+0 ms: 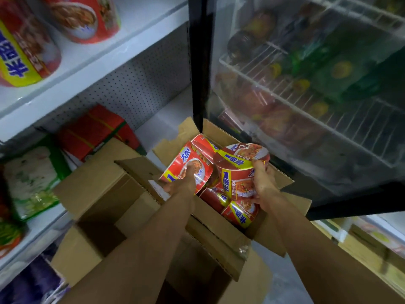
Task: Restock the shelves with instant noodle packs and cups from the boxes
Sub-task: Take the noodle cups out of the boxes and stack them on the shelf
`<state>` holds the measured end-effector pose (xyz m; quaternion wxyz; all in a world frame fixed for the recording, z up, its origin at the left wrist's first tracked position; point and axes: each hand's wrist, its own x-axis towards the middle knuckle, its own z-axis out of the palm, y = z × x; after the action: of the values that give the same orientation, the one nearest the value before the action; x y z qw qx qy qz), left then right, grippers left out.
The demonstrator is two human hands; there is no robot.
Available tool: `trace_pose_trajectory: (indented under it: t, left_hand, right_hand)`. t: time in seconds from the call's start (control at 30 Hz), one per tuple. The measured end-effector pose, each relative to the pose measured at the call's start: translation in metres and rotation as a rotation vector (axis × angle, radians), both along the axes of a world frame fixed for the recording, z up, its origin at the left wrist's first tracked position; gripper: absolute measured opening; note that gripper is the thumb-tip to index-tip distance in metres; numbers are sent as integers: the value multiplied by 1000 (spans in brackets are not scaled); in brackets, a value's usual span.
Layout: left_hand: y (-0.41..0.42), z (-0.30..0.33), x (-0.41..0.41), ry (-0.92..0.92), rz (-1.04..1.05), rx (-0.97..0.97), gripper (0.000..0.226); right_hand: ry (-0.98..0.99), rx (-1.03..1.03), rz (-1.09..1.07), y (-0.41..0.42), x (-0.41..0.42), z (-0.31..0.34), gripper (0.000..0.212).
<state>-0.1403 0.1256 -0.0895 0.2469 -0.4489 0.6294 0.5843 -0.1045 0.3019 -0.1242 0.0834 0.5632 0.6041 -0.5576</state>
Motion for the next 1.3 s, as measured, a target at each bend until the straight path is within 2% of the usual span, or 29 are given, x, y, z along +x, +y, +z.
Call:
trace_pose_trajectory:
  t: [0.2,0.3,0.37,0.5,0.6,0.67,0.77,0.83,0.93,1.03,1.17,1.3]
  left_hand:
    - [-4,-13,-24,-185,96,182,112]
    - [-1,-13,-29,-215,121,202,102]
    - [0,-14,-31,-217,150,198,105]
    - [0,-15,-32,-193,179,195,94]
    - [0,-18,-31,-189,171,161,90]
    - [2,-18,-27,-186,145,130,89]
    - [3,-21,-17,-149,29,109,83]
    - [4,-28,-11,-107,-46,77,92]
    - [6,-31,-4,8,-132,-16,103]
    - [6,-27,-3,82,-98,-63,94]
    - [-1,-25,-15,96,-91,-93,85]
    - [-5,-25,-24,101,-43,-90,89]
  right_hand:
    - [1,63,97,-3,0,14,104]
    - [8,76,132,-3,0,24,99]
    - [29,100,154,-4,0,31,91]
    - [91,146,177,-6,-2,39,77]
    - [97,159,209,-12,-6,39,88]
    - [101,165,237,-15,-5,37,84]
    - [131,154,242,-15,3,36,92]
    - [157,156,246,-14,10,34,96]
    - [187,158,244,-12,18,30,84]
    - [193,137,237,-9,23,26,82]
    - [232,124,189,-2,23,23,59]
    - [278,173,181,-1,5,28,71]
